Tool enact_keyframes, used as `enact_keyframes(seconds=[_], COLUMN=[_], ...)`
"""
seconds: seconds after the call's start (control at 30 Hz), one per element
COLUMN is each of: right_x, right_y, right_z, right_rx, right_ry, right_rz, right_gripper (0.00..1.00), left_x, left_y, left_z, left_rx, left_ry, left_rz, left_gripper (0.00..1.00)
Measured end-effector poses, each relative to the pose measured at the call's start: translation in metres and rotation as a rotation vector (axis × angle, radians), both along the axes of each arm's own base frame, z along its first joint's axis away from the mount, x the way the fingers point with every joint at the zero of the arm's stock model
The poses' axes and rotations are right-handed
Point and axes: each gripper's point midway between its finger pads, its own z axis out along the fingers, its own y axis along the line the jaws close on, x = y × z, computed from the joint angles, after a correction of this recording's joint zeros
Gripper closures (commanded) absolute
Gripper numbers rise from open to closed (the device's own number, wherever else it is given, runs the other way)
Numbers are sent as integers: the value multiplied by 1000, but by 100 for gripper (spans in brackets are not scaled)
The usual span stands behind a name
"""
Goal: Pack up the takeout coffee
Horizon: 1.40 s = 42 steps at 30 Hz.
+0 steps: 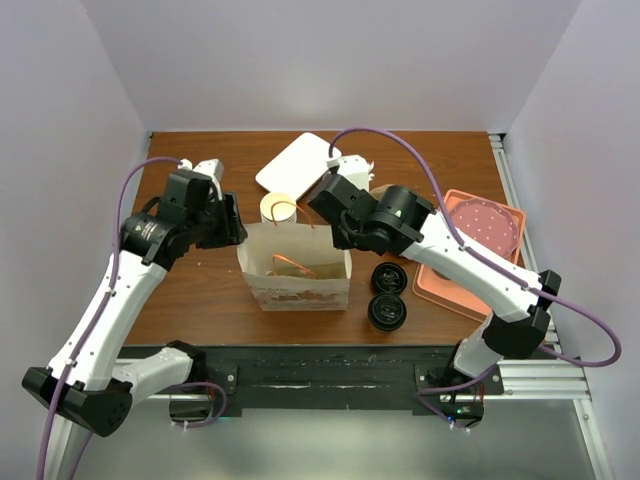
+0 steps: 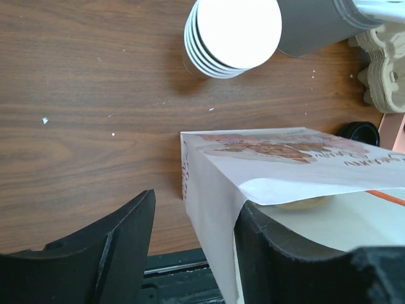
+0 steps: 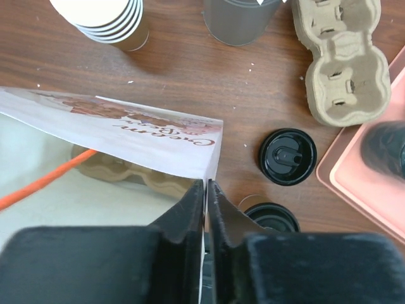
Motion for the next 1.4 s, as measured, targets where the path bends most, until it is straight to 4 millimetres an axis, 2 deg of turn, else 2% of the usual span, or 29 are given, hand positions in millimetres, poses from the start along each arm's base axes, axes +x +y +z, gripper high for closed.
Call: enact_keyframes(seconds=[0.23, 0.33, 0.4, 0.53, 0.6, 0.67, 0.77, 0.83, 0.93, 1.0, 1.07, 1.13, 1.23, 1.33, 1.4], right_x=[-1, -3, -3, -3, 0, 2, -1, -6, -15, -21, -27, -36, -50, -59, -62], right_y=[3, 4, 3, 2, 3, 1, -21, -49, -96, -117, -130, -136, -136, -130, -125], right_z=[0, 1, 7, 38, 62, 84, 89, 75, 42, 18, -9, -41, -80, -103, -111], right_rx=[39, 48, 57, 116, 178, 234, 256, 236, 163, 107, 55, 5, -27, -19, 6], right_ry=[11, 20, 17, -16, -54, -96, -113, -97, -56, -19, 36, 113, 218, 282, 302], right_rz=[-29, -32, -36, -36, -38, -48, -87, -130, -213, -249, -268, -269, -252, -229, -213], right_gripper=[68, 62, 57, 53, 52, 52, 52, 51, 50, 48, 44, 38, 33, 29, 29], left_x=[-12, -16, -17, -16, -16, -14, -8, -1, 5, 6, 7, 7, 5, 2, -3], left_y=[-10, -17, -20, -23, -22, -20, -18, -17, -17, -18, -20, -22, -25, -26, -26], left_z=[9, 11, 10, 4, 3, 7, 16, 22, 24, 23, 23, 23, 23, 20, 16], left_rx=[-70, -104, -115, -114, -102, -87, -69, -57, -47, -43, -41, -41, -49, -57, -61], left_ry=[-28, -31, -21, 13, 21, 15, -14, -35, -44, -40, -38, -37, -38, -35, -28], left_rz=[-58, -89, -103, -115, -117, -116, -108, -105, -103, -106, -111, -119, -132, -142, -146], left_gripper=[49, 56, 66, 95, 99, 100, 100, 100, 100, 100, 100, 100, 100, 100, 98])
